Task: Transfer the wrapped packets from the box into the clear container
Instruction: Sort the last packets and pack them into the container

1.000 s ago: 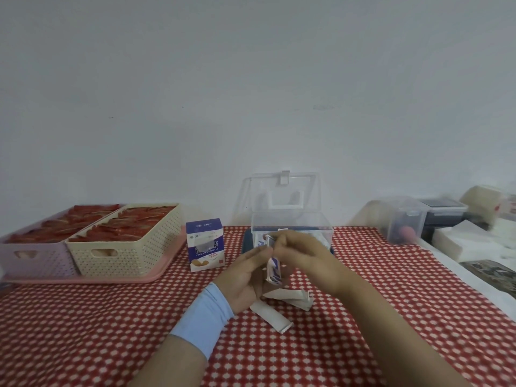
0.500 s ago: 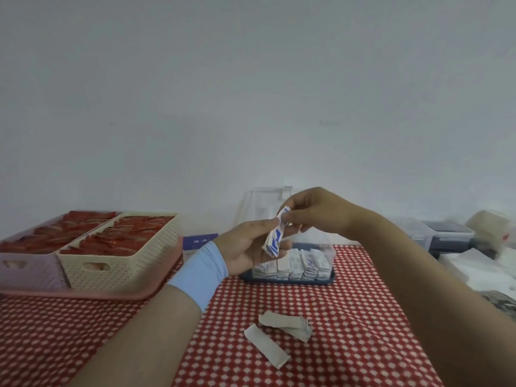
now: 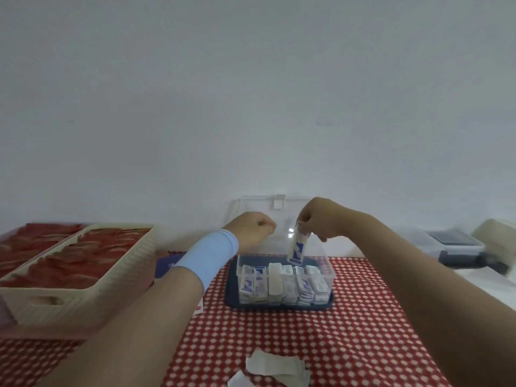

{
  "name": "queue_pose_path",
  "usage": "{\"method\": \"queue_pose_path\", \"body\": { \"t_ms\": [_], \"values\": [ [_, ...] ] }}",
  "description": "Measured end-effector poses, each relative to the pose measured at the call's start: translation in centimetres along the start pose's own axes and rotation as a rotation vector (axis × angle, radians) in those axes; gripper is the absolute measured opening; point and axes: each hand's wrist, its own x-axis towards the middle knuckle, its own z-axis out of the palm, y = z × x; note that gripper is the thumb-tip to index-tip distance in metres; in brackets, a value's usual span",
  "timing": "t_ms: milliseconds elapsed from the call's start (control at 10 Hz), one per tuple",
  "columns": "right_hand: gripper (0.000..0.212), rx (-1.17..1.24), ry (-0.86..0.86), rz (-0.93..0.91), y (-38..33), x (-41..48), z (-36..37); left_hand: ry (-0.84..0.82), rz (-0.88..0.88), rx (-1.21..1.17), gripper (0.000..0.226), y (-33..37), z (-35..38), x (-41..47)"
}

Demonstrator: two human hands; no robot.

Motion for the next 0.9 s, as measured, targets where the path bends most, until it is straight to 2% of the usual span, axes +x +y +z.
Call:
{"method": "queue_pose_path", "body": {
  "t_ms": [100, 200, 300, 400, 500, 600, 700, 900],
  "values": [
    [0.018, -0.105, -0.097, -0.001, 0.0, 1.0, 1.6, -0.275, 0.012, 0.339, 0.038, 0.1, 1.1, 0.0],
    [0.017, -0.162, -0.176, 0.020, 0.1, 1.6, 3.1, -0.391, -0.060, 0.420, 0.041, -0.7, 2.5, -0.3],
    [0.015, -0.175, -0.195, 0.013, 0.2, 2.3, 4.6, -0.404, -0.034, 0.482, 0.060, -2.3, 3.6, 0.5],
    [0.017, -0.168, -0.194, -0.015, 0.3, 2.7, 5.6, -0.393, -0.059, 0.559, 0.029, -2.3, 4.1, 0.5],
    [0.018, -0.205, -0.207, -0.038, 0.4, 3.0, 6.6, -0.334, -0.053, 0.562, 0.013, -2.4, 4.5, 0.7],
    [0.019, -0.239, -0.223, -0.028, 0.1, 3.1, 7.5, -0.347, -0.058, 0.564, 0.024, -2.8, 4.6, 0.7],
    [0.018, -0.300, -0.216, -0.029, -0.1, 3.1, 8.3, -0.390, 0.037, 0.565, 0.051, -2.9, 4.4, 0.1],
    [0.025, -0.403, -0.231, -0.039, -0.6, 3.2, 9.3, -0.374, 0.118, 0.577, 0.039, -2.4, 5.2, 0.0]
  ]
}}
